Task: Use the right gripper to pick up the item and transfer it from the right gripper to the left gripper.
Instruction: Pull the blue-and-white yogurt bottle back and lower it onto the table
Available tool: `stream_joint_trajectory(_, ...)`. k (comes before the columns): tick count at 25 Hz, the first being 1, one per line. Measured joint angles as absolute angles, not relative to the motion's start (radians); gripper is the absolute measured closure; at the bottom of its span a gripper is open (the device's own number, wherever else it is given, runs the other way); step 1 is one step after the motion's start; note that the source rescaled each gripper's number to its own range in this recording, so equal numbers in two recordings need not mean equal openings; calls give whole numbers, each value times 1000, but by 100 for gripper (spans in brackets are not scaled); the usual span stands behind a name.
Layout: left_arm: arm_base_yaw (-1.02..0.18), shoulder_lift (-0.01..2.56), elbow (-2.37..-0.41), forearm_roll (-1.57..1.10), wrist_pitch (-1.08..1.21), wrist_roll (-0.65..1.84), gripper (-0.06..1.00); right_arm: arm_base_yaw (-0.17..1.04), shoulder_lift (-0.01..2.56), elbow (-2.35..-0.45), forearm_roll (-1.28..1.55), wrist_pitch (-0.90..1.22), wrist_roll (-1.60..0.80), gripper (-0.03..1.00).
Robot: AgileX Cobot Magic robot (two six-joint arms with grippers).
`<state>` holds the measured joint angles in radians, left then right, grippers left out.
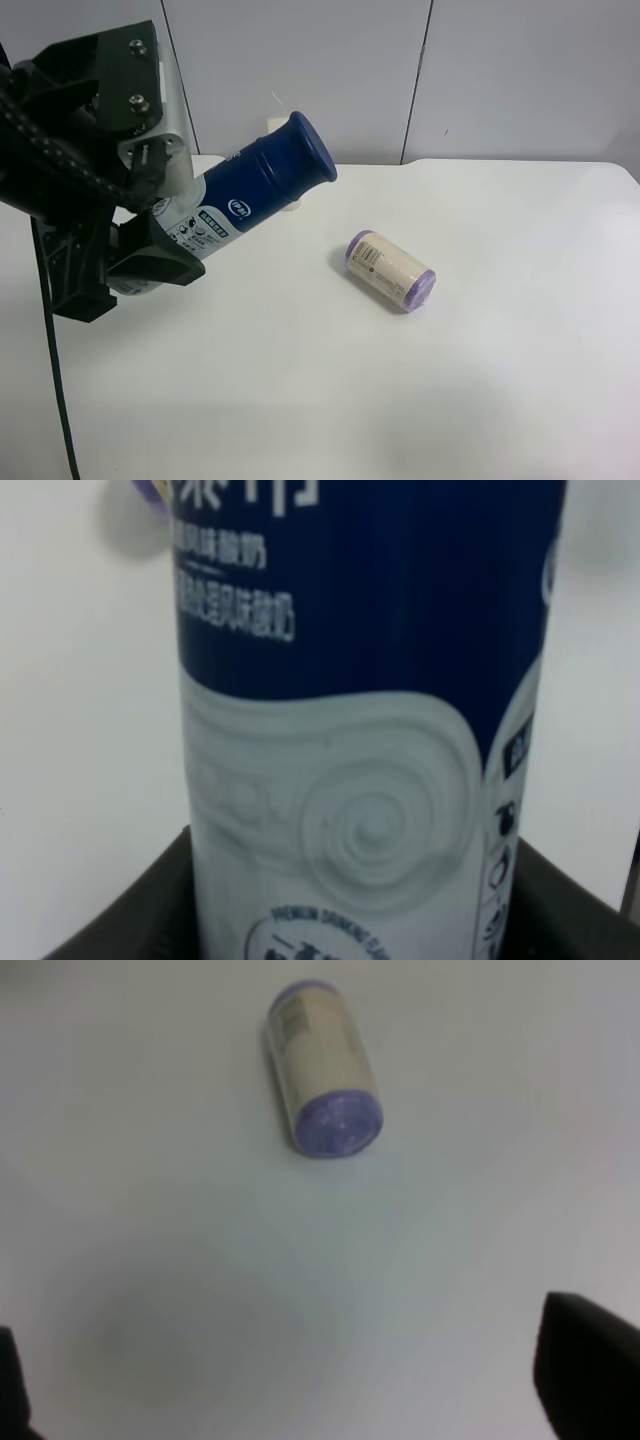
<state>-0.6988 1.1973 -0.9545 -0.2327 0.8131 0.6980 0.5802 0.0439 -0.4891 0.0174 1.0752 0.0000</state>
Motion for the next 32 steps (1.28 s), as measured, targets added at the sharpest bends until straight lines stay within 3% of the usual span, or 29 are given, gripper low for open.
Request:
stream_joint_trajectory(10, -699, 1197, -954, -233, 790, 698, 93, 571, 44, -487, 17, 1073, 0, -3)
stream_joint_trajectory(22, -699, 1197, -954, -233, 777, 697, 93, 171, -2, -487, 17, 1071, 0, -3)
stream_joint_trajectory(32, -646, 1208, -954, -142, 722, 452, 93, 128, -2, -487, 17, 1071, 0, -3)
